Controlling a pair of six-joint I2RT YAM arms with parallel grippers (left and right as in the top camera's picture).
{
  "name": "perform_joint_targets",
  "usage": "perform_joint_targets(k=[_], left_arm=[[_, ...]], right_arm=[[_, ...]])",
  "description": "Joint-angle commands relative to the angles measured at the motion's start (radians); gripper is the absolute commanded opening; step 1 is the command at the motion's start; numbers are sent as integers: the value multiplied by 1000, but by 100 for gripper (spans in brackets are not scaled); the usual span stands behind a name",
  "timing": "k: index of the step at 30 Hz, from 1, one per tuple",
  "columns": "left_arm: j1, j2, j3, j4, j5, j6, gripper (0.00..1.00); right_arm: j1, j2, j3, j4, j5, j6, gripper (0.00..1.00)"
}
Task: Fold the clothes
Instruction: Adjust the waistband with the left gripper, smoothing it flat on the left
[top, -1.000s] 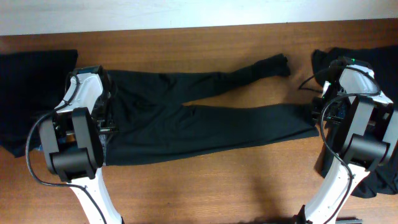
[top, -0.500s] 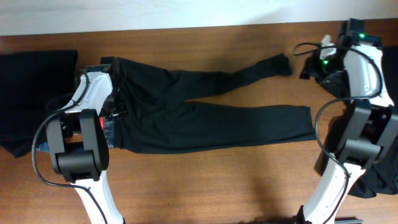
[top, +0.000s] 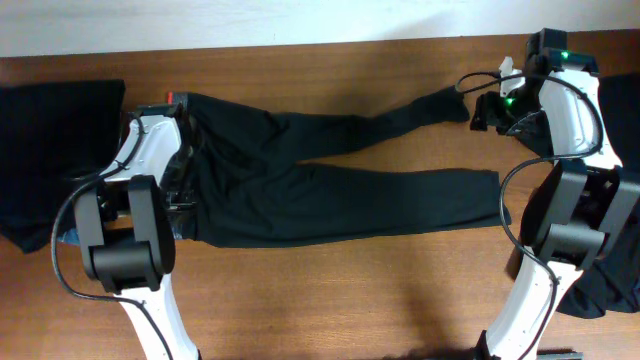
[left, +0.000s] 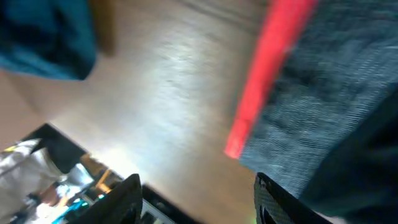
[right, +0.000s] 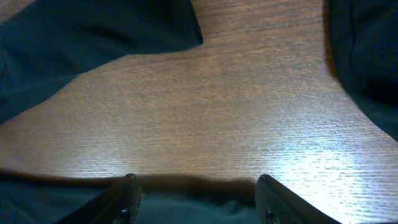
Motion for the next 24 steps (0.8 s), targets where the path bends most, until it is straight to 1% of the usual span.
perform_joint_targets(k=[1, 2, 3, 5, 7, 11, 12, 15, 16, 19, 24], left_arm=[[29, -12, 0, 1, -100, -43, 39], [32, -12, 0, 10, -91, -44, 22], [32, -13, 0, 20, -84, -43, 17], [25, -23, 0, 35, -84, -43, 17], [17, -51, 0, 65, -48, -42, 18], [16, -158, 0, 167, 154, 58, 19], [16, -173, 0, 182, 193, 68, 19], [16, -216, 0, 230, 375, 108, 19], [16, -214, -2, 230, 407, 108, 19], [16, -196, -38, 240, 439, 108, 19], [16, -192, -172, 344, 473, 108, 19]], right_arm=[[-3, -4, 8, -8, 21, -11, 64], [-3, -4, 8, -8, 21, -11, 64], [-3, -4, 8, -8, 21, -11, 64], [-3, -4, 8, -8, 21, -11, 64], [-3, -4, 8, -8, 21, -11, 64], [-3, -4, 8, -8, 21, -11, 64], [-3, -4, 8, -8, 21, -11, 64], [-3, -4, 8, -8, 21, -11, 64], [-3, -4, 8, -8, 21, -11, 64], [-3, -4, 8, -11, 21, -11, 64], [-3, -4, 8, -16, 21, -11, 64]])
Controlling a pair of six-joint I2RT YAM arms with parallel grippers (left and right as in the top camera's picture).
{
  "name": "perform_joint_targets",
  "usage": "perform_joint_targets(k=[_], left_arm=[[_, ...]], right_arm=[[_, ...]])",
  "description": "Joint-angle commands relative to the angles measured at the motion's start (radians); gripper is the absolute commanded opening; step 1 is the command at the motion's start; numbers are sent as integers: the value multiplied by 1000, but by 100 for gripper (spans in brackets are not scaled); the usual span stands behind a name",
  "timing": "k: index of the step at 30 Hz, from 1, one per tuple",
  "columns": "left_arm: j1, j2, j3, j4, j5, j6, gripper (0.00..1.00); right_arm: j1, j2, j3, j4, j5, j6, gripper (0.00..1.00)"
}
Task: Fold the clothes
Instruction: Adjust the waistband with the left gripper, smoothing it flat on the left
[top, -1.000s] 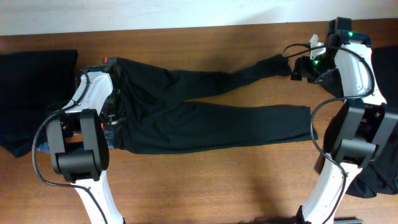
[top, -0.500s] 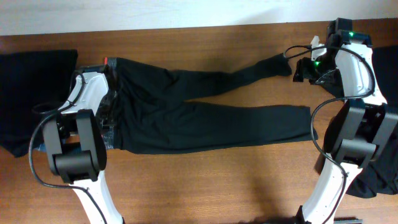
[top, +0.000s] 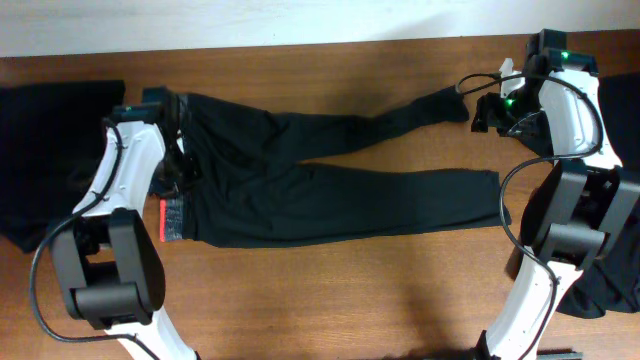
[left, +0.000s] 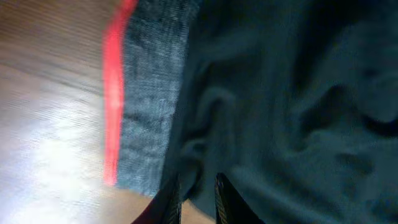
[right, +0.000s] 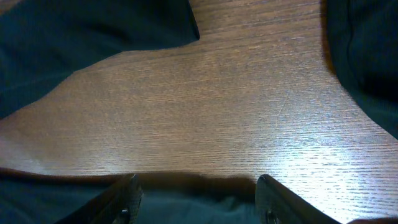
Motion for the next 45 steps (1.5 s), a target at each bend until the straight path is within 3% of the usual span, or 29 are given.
perform_joint_targets(k=[1, 6, 11, 14, 20, 23, 34, 39, 45], left_arm=[[-1, 19, -94, 46, 58, 19, 19], [1, 21, -219, 108, -34, 19, 18], [1, 21, -268, 27, -244, -45, 17], [1, 21, -273, -8, -285, -53, 17], [1, 21, -273, -23, -281, -53, 16], [1, 19, -273, -37, -280, -54, 1], [1, -214, -247, 167, -239, -18, 4], [1, -177, -275, 286, -218, -19, 4], [2, -60, -276, 315, -156, -19, 3]], right_arm=[[-3, -4, 8, -8, 10, -10, 64], [-3, -4, 8, -17, 10, -10, 64], [-3, -4, 8, -22, 10, -10, 64], [-3, -4, 8, -23, 10, -10, 64], [-3, -4, 8, -26, 10, -10, 64], [-3, -4, 8, -26, 10, -10, 64], [-3, -4, 8, -23, 10, -10, 64], [-3, -4, 8, -27, 10, -10, 64], [-3, -4, 8, -31, 10, -10, 64]])
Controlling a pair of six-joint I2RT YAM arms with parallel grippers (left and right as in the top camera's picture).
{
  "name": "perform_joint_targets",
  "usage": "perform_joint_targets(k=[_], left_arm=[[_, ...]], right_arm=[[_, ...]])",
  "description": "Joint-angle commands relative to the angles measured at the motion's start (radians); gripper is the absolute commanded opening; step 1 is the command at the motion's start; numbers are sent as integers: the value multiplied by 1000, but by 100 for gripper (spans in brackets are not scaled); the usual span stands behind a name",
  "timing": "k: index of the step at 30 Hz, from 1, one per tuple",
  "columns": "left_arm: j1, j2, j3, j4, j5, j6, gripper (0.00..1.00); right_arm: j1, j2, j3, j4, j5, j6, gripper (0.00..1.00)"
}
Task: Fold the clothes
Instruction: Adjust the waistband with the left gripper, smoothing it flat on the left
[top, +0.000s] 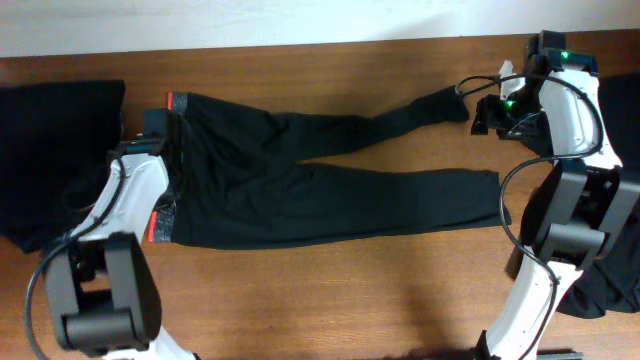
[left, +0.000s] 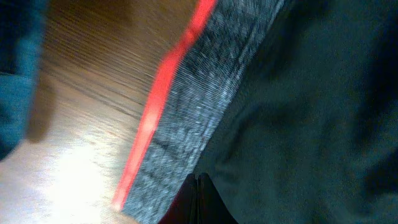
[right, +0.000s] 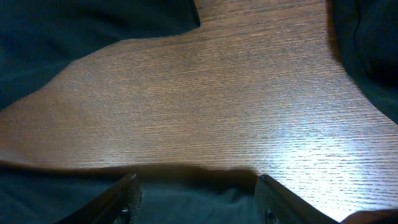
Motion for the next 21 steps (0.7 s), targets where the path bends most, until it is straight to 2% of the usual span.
perform_joint_targets(k=[1, 7, 14, 21], left_arm=[[2, 89, -16, -2, 39, 11, 3], [2, 202, -16, -93, 45, 19, 3], [4, 213, -17, -295, 19, 18, 2], [9, 209, 31, -320, -66, 18, 0]], right_arm=[[-3, -4, 8, -8, 10, -11, 64], [-3, -4, 8, -15, 10, -11, 64], [-3, -4, 8, -14, 10, -11, 64], [-3, -4, 8, -15, 10, -11, 64]])
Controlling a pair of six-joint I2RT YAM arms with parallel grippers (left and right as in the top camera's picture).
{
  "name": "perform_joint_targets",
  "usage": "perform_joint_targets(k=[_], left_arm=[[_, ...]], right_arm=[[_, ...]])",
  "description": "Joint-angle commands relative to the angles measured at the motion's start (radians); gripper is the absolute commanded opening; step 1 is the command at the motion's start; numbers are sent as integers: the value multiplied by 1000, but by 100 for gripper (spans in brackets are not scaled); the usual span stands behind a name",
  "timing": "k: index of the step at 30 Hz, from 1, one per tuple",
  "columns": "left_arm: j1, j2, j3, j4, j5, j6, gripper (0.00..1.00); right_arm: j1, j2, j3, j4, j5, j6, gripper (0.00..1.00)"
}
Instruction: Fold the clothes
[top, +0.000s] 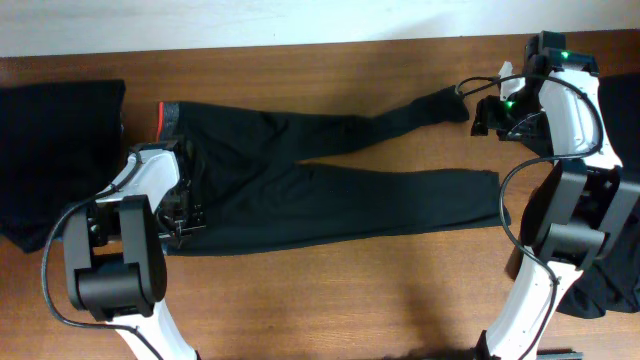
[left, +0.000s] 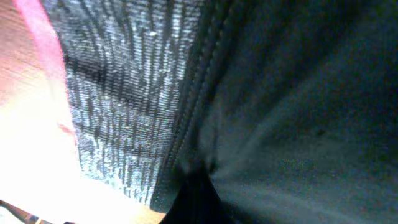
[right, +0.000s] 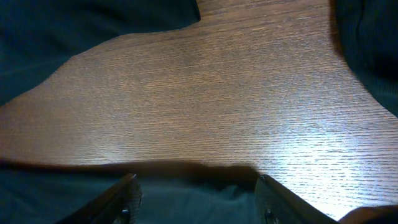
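Observation:
Black trousers (top: 330, 190) lie flat across the wooden table (top: 330, 290), legs pointing right. Their grey, red-edged waistband (top: 166, 120) is at the left. My left gripper (top: 183, 213) sits at the lower waist corner; in the left wrist view the waistband (left: 124, 93) fills the frame and the gripper (left: 199, 199) is shut on the cloth beside it. My right gripper (top: 482, 112) stands at the upper leg's cuff (top: 445, 100). It is open (right: 198, 199), with dark cloth lying between its fingers.
A pile of black cloth (top: 55, 150) lies at the table's left end. More dark cloth (top: 620, 100) lies at the right edge behind the right arm, and shows in the right wrist view (right: 373, 50). The table's far edge meets a white wall (top: 300, 20).
My left gripper has gone from the upper part of the waistband to its lower corner and is now pressed close into the cloth. The lower red edge no longer shows overhead. The right gripper is unchanged.
At first the waist was bunched under my left arm, with the left gripper open beside the red edge. Then the jaws were nearly shut over the cloth. Later the waistband lay spread out straight. Now the left gripper holds its lower corner; the right stayed open at the cuff throughout.

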Motion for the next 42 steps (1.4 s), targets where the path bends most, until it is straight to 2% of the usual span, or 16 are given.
perform_joint_targets(k=[1, 4, 9, 11, 15, 21, 26, 34, 35, 36, 37, 40, 42], left_arm=[[10, 25, 46, -27, -58, 11, 0], [10, -12, 132, -30, -58, 11, 1], [10, -79, 287, 32, -58, 11, 1], [10, -80, 310, 100, -42, 11, 12], [9, -57, 304, 294, 14, 11, 15], [8, 17, 304, 474, 76, 11, 15], [8, 103, 304, 528, 128, 11, 15], [8, 175, 304, 547, 128, 11, 15], [9, 175, 304, 550, 127, 11, 15], [9, 175, 304, 556, 127, 11, 15], [8, 175, 304, 559, 127, 11, 15], [8, 175, 304, 565, 128, 11, 15], [9, 175, 304, 565, 127, 11, 15]], right_arm=[[-3, -4, 8, -3, 10, -10, 64], [-3, -4, 8, -2, 10, -11, 64], [-1, -4, 8, 40, 9, -11, 72], [-1, -3, 8, 90, -3, -11, 75], [-1, 8, 8, 202, -6, -14, 75], [1, 80, 8, 334, -120, -101, 75], [6, 151, 8, 435, -156, -123, 75], [19, 225, 8, 536, -234, -123, 73], [25, 237, 8, 536, -233, -123, 68], [30, 243, 8, 532, -233, -123, 56], [33, 249, 8, 528, -233, -122, 48], [38, 254, 8, 476, -216, -122, 4], [36, 242, 10, 438, -181, -122, 4]])
